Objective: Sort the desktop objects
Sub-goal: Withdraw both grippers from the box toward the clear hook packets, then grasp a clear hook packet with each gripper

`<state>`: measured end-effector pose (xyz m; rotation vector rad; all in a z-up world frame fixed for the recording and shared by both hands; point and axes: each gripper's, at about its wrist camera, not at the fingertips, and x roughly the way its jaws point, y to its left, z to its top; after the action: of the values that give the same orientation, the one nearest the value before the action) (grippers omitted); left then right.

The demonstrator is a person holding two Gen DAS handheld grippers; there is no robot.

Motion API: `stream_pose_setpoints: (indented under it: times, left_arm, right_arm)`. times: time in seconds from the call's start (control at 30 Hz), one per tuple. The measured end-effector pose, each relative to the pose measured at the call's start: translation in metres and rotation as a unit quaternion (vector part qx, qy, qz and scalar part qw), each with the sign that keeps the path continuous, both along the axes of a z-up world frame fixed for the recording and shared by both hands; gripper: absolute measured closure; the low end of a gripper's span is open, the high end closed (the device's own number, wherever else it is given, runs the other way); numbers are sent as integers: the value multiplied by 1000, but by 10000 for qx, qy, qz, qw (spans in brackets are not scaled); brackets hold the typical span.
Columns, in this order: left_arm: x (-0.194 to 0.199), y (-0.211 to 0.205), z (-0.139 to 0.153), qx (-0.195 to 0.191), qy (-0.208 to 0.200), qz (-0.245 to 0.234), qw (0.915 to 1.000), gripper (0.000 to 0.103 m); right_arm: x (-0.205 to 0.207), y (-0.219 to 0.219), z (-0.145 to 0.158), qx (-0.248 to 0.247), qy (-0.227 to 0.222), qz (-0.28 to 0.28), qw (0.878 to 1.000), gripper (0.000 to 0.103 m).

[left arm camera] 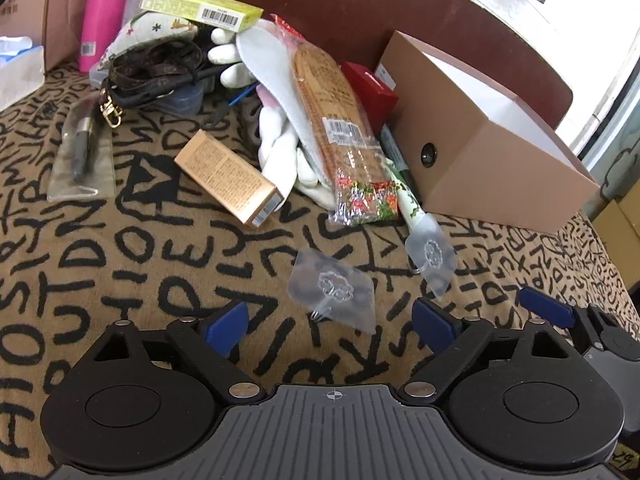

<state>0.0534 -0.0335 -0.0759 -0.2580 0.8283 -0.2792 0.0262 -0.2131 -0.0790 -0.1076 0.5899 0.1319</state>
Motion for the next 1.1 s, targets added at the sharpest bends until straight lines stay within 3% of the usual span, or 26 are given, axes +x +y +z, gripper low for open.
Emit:
stream_pose_setpoints:
  times: [0.3,0.6,0.7,0.77,0.83,1.0,1.1]
  left_arm:
    - [14,0,-1,-20,12,98,9999,17]
    - [20,-8,-2,69,21,-193,9998,41]
    - [20,-9,-2,78,36,-277,9996,44]
    - [21,-10,-2,53,57,-329,9994,51]
    - [23,-9,-2,-43,107,-407,9991,65]
    - [26,-11,-1,-169,148,-477,9986,68]
    - [27,-15,0,-197,123,-566,9981,78]
  right_arm:
    - [18,-1,-8,100,200,341,9992,8]
    - [38,-1,-7,-18,205,554,9983,12]
    - [45,-1,-8,-42,205,619,9979,13]
    - [50,-1,-8,-54,204,675,9975,13]
    - [54,-1,-8,-67,210,738,9970,15]
    - [56,1,-7,-42,182,822,9964,27]
    - [55,1,-6,-48,163,837,9963,35]
